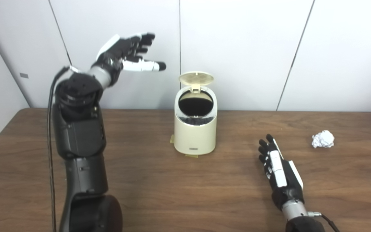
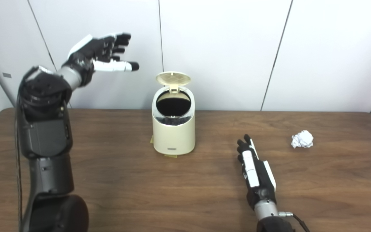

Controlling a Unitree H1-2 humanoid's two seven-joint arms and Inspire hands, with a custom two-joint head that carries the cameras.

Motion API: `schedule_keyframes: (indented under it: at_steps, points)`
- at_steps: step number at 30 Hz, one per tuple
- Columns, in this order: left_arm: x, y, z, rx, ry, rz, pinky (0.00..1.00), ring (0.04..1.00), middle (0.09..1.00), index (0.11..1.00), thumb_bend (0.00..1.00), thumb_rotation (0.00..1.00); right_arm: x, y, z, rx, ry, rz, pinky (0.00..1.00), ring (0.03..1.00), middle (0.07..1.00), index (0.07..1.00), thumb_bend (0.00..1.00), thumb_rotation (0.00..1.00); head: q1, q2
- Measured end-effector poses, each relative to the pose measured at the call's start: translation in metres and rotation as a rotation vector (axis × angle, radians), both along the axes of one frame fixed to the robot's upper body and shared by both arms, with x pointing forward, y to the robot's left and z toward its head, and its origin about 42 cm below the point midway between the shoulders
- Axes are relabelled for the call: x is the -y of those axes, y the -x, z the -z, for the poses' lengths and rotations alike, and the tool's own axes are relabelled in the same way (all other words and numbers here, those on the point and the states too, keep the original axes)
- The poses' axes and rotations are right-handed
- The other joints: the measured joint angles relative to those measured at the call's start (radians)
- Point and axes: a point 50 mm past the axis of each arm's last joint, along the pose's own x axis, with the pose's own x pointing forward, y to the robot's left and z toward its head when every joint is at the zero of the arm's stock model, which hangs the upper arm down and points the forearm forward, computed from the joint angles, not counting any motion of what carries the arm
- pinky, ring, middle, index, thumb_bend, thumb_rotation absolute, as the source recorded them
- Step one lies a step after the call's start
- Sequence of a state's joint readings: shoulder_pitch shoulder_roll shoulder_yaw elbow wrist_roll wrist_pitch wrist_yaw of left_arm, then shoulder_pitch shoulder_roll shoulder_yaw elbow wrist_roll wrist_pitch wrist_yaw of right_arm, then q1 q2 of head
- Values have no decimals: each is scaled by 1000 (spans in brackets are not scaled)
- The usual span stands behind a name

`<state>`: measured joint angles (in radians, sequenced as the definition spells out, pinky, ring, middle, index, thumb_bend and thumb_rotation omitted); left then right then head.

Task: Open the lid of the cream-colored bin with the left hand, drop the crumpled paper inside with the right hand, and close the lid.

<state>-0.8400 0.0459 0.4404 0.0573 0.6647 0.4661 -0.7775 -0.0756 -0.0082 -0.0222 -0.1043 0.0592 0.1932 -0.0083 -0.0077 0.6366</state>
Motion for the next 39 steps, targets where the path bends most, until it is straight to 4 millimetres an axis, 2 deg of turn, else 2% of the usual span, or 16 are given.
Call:
schedule_keyframes:
  at_steps: [2,4,5,6,8,11,12,14,16,21,23,29,31,35,37,39]
  points:
    - [-5,7,20,-26,75,-32,840,857,890,893,589,94,1,0,-1,2,4,0,921,938,956,983,607,695,0,0]
    - [-11,19,35,-13,126,-79,833,862,898,914,527,176,1,1,-5,13,14,1,851,913,934,958,677,578,-8,6]
    - [-14,27,43,-3,140,-98,841,872,907,926,511,243,1,2,-8,21,17,1,831,909,929,948,696,526,-8,6]
    - [-15,35,52,-1,150,-110,858,891,921,936,479,368,2,2,-10,29,23,5,824,904,920,935,703,471,-6,15]
    - [-16,52,73,7,168,-132,873,910,933,941,478,524,4,3,-15,41,53,15,880,914,914,924,716,455,-6,17]
    - [-16,79,110,-21,217,-154,901,947,962,970,532,743,8,2,-20,44,107,35,931,920,903,910,752,446,-9,20]
    - [-16,88,120,-29,228,-161,916,959,973,982,541,807,9,2,-22,45,121,38,913,909,897,906,765,467,-14,23]
    - [-16,108,135,-18,257,-180,930,969,985,994,564,878,13,0,-28,61,161,43,892,903,891,898,777,438,-21,26]
    - [-12,118,141,-7,280,-193,938,975,992,998,572,903,18,-3,-36,85,186,49,880,901,892,897,777,428,-21,28]
    - [-4,126,145,36,321,-167,985,999,1000,1000,640,978,22,-13,-54,135,247,42,830,899,911,909,794,353,-34,34]
    - [-2,133,153,34,340,-166,993,1000,1000,1000,630,994,29,-17,-61,148,315,37,796,879,900,900,821,336,-40,38]
    - [-1,155,180,-25,371,-194,1000,1000,1000,1000,633,1000,67,-30,-88,204,641,77,789,872,895,900,871,273,-45,52]
    - [-2,157,182,-16,368,-196,1000,1000,1000,1000,632,991,77,-36,-100,216,764,91,815,903,914,895,886,231,-49,55]
    - [1,155,181,-10,371,-204,1000,1000,1000,1000,633,979,106,-49,-122,222,1040,83,809,880,895,867,929,123,-75,58]
    - [4,154,183,-16,368,-203,1000,1000,1000,1000,637,962,125,-55,-131,199,1138,96,788,869,878,857,944,125,-97,61]
    - [4,154,184,-22,373,-199,1000,1000,1000,1000,644,943,142,-61,-136,167,1235,103,778,852,851,837,967,128,-135,81]
